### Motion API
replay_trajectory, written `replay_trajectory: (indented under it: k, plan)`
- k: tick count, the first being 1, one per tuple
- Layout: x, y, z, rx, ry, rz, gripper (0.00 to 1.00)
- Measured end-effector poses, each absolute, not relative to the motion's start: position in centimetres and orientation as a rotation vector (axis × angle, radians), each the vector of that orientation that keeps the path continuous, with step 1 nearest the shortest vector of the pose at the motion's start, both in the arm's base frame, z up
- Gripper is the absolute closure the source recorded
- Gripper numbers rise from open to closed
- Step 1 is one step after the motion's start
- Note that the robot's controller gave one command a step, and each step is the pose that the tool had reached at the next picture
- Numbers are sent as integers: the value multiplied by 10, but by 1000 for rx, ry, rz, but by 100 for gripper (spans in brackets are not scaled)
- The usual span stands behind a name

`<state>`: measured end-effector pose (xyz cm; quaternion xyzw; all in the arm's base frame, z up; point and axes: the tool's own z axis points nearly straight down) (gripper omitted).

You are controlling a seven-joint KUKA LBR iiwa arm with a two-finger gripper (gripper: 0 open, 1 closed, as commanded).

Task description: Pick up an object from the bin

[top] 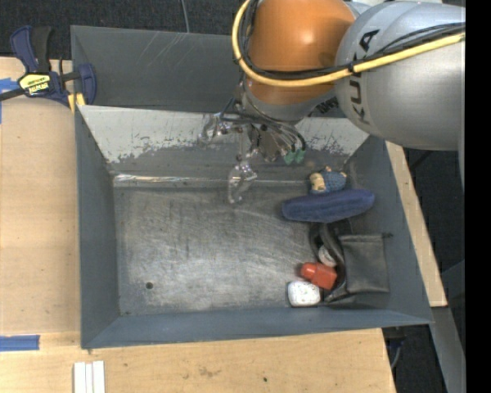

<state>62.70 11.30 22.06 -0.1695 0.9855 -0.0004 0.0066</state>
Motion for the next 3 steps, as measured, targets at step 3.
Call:
replay_trajectory:
  k: [3]
  plan:
    - [607, 173, 89, -909, 2997, 4, 0]
